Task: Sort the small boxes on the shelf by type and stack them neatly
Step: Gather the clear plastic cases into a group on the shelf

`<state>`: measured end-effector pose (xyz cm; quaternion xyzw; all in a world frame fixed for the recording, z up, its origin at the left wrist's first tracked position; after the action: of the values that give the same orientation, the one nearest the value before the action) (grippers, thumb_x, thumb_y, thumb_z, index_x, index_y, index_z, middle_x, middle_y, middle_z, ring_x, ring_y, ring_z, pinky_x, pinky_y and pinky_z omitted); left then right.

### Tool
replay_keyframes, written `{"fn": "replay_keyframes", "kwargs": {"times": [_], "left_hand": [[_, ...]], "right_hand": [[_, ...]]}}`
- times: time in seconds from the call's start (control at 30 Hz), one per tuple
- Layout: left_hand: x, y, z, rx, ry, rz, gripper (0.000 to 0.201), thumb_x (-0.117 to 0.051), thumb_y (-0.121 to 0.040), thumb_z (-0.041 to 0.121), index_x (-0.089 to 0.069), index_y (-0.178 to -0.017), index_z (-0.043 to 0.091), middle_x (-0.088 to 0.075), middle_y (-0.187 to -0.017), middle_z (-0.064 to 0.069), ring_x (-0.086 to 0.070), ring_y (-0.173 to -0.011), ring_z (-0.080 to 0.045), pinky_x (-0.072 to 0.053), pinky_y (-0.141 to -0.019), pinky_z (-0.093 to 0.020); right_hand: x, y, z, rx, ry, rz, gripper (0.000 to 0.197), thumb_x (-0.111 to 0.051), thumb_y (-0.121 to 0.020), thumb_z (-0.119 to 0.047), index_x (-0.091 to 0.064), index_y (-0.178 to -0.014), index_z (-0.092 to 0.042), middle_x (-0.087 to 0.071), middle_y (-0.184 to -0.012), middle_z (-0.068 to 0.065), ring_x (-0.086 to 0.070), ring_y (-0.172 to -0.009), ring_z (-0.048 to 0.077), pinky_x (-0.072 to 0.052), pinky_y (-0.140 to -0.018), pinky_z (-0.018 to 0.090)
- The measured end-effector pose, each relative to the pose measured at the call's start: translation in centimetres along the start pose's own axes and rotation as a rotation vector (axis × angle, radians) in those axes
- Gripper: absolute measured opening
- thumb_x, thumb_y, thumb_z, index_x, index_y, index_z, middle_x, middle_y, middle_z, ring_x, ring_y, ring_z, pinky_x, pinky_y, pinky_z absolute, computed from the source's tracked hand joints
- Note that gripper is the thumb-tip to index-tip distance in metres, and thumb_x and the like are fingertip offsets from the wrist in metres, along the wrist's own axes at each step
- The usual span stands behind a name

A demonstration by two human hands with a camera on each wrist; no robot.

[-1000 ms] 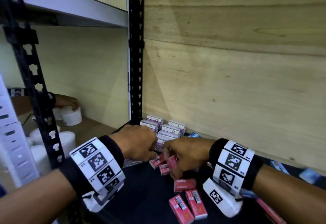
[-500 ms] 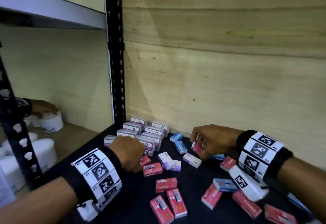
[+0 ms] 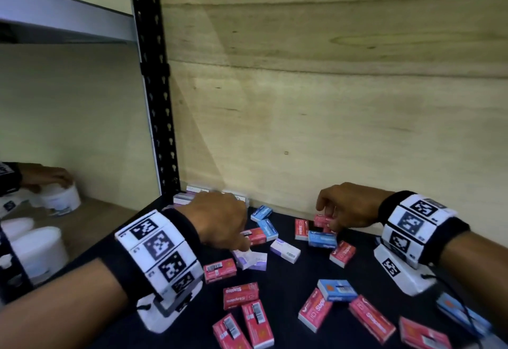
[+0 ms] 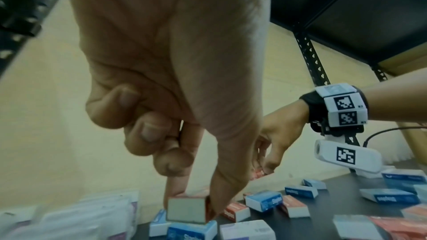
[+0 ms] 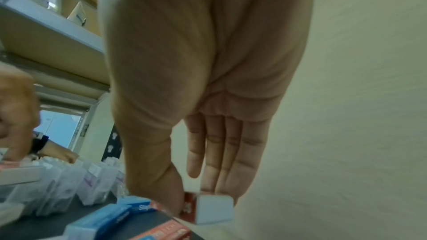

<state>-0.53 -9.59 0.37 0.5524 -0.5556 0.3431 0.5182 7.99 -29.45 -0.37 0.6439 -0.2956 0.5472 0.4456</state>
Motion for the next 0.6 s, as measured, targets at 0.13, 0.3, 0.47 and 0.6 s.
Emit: {"fn": "replay_keyframes", "kwargs": {"times": [0.13,0.3,0.47,0.6], "left_hand": [[0.8,-3.4,2.4,-0.056,-0.010,0.030,0.039,-0.062,-0.084,0.055,-0.068,-0.101,0.020,-0.064,-0.100,0.000,-0.060,-0.087,-0.024,-0.043,-0.070,-0.032],[1.5,-8.4,4.5,-0.106,-0.040,0.009,0.044,-0.061,-0.088,0.054,-0.067,-0.114,0.020,-0.064,-0.114,-0.003,-0.062,-0.101,-0.026,-0.047,-0.076,-0.035],[1.4,-12.4,6.0,-0.114,-0.048,-0.018,0.042,-0.063,-0.089,0.052,-0.065,-0.115,0.019,-0.065,-0.113,-0.003,-0.062,-0.099,-0.027,-0.048,-0.076,-0.035],[1.1,-14.0,6.9,-0.127,-0.030,-0.031,0.042,-0.064,-0.088,0.050,-0.067,-0.114,0.017,-0.067,-0.111,-0.003,-0.064,-0.097,-0.027,-0.048,-0.075,-0.033]], "right_hand": [[-0.3,-0.3,1.0,0.028,0.091,0.014,0.038,-0.074,-0.085,-0.030,-0.058,-0.119,-0.024,-0.061,-0.117,-0.004,-0.055,-0.097,0.013,-0.042,-0.077,0.023],[-0.8,-0.8,2.5,0.054,0.082,0.037,0.029,-0.073,-0.086,-0.030,-0.061,-0.111,-0.025,-0.063,-0.110,-0.005,-0.060,-0.097,0.016,-0.049,-0.080,0.027],[-1.7,-1.5,3.5,0.060,0.056,0.037,0.027,-0.071,-0.087,-0.028,-0.062,-0.112,-0.027,-0.063,-0.110,-0.005,-0.061,-0.096,0.016,-0.052,-0.084,0.031],[-2.0,-1.9,3.7,0.083,0.041,0.055,0.024,-0.070,-0.087,-0.027,-0.063,-0.110,-0.027,-0.064,-0.107,-0.004,-0.060,-0.091,0.016,-0.049,-0.077,0.028]]}}
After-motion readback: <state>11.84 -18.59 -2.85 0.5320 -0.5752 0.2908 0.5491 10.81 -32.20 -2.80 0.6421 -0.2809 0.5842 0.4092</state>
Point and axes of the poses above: each hand's wrist, its own y-axis away from the middle knuckle, its own x-axis out of the back of the hand, z = x × y, the point moved 7 cm from there along -y, towards the middle knuckle
